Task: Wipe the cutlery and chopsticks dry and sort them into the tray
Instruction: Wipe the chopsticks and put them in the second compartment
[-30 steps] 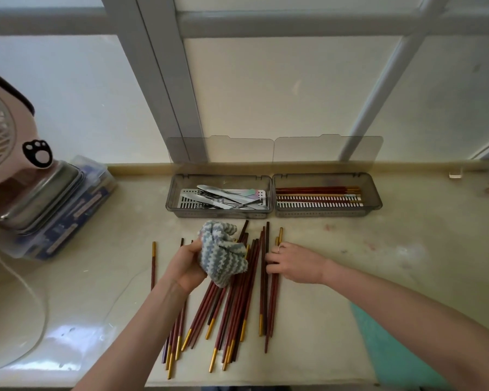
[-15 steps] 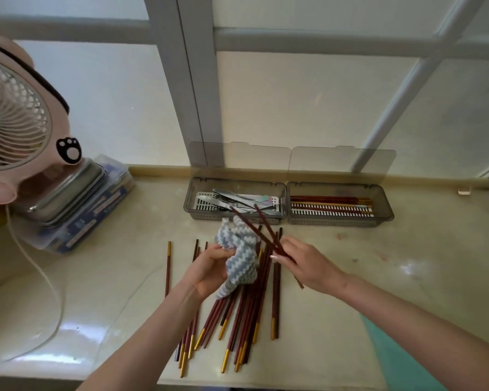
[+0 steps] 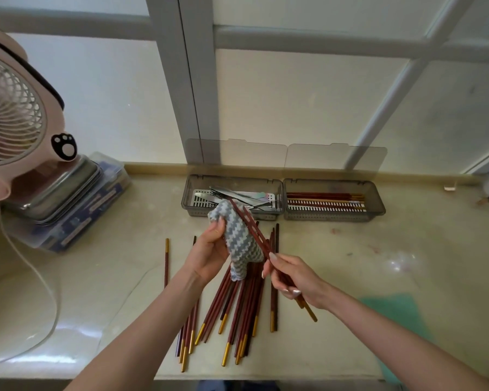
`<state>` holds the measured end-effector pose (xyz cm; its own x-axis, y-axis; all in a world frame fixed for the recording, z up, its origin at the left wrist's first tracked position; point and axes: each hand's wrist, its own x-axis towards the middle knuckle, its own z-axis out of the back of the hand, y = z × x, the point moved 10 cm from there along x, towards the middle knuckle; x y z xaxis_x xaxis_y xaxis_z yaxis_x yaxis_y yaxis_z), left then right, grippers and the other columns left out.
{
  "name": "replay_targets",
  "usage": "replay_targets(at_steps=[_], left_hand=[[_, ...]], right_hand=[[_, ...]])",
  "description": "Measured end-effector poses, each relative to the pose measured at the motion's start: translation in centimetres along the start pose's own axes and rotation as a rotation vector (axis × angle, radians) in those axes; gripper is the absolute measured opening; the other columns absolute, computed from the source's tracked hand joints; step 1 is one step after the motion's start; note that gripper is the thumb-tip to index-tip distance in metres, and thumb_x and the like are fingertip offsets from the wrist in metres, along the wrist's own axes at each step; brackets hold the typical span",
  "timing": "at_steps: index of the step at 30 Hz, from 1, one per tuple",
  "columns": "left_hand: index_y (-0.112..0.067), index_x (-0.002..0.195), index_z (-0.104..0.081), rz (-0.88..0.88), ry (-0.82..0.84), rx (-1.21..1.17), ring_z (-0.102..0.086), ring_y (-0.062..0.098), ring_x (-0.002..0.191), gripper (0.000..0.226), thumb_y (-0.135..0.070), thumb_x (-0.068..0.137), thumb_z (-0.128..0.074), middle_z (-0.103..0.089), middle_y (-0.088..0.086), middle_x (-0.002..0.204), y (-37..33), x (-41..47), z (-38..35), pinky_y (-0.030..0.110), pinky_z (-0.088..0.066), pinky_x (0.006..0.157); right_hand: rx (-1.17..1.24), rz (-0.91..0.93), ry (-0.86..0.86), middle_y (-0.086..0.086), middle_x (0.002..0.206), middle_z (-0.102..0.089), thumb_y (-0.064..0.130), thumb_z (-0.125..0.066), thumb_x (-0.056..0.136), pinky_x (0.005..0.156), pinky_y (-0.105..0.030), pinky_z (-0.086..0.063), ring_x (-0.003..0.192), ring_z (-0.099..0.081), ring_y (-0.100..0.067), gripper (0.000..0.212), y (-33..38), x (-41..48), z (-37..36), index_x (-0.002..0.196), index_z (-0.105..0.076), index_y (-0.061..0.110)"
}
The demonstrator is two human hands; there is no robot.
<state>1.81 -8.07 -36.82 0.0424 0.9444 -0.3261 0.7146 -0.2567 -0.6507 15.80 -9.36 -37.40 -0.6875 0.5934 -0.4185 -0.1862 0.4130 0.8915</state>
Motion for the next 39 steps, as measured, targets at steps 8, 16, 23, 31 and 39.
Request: replay_targets(at_steps=[8,16,23,31,39], left_hand=[[-0.002,0.111,-0.058,-0.057,-0.239,0.069,-0.064,0.024,0.09,0.025,-0.016,0.093,-0.047,-0.067,0.012,0.098,-1.0,-0.9,1.2,0.037,-0.053,0.083],[0.0,0.093,-0.063,-0.081,-0.356,0.194,-0.069,0.018,0.068,0.011,-0.009,0.088,-0.058,-0.07,0.01,0.078,-0.8,-2.2,0.6,0.024,-0.054,0.056],[0.0,0.083,-0.064,-0.092,-0.38,0.279,-0.068,0.017,0.063,0.005,-0.003,0.08,-0.066,-0.071,0.005,0.069,-1.9,-2.8,0.4,0.022,-0.054,0.055],[-0.002,0.077,-0.064,-0.119,-0.506,0.225,-0.067,0.018,0.06,0.005,0.001,0.078,-0.067,-0.07,0.004,0.063,-5.3,-3.1,2.5,0.027,-0.055,0.054],[-0.003,0.078,-0.059,-0.183,-0.566,0.168,-0.065,0.019,0.072,0.006,-0.003,0.083,-0.063,-0.067,0.008,0.077,-7.5,-2.6,3.5,0.025,-0.052,0.058]], right_hand=[[-0.108,-0.07,0.061,-0.008,0.053,-0.051,0.032,-0.035,0.102,0.034,-0.023,-0.028,0.031,-0.036,-0.012,0.041,-1.0,0.2,-1.7,0.105,-0.061,0.0],[-0.019,-0.088,0.006,-0.019,0.062,-0.06,0.038,-0.034,0.101,0.032,-0.021,-0.027,0.029,-0.041,-0.014,0.047,-1.1,1.0,-3.1,0.11,-0.059,-0.001],[0.064,-0.094,0.02,-0.014,0.059,-0.057,0.034,-0.039,0.101,0.033,-0.021,-0.025,0.031,-0.038,-0.012,0.037,-0.4,0.3,-4.7,0.103,-0.056,0.001],[-0.062,0.02,-0.163,-0.003,0.06,-0.05,0.021,-0.046,0.099,0.042,-0.018,-0.031,0.044,-0.04,-0.01,0.025,-0.6,-2.1,-2.5,0.101,-0.063,0.002],[0.011,0.061,-0.211,0.0,0.053,-0.039,0.02,-0.05,0.097,0.04,-0.02,-0.022,0.042,-0.027,-0.008,0.024,-0.1,-2.4,-2.7,0.097,-0.068,0.004]])
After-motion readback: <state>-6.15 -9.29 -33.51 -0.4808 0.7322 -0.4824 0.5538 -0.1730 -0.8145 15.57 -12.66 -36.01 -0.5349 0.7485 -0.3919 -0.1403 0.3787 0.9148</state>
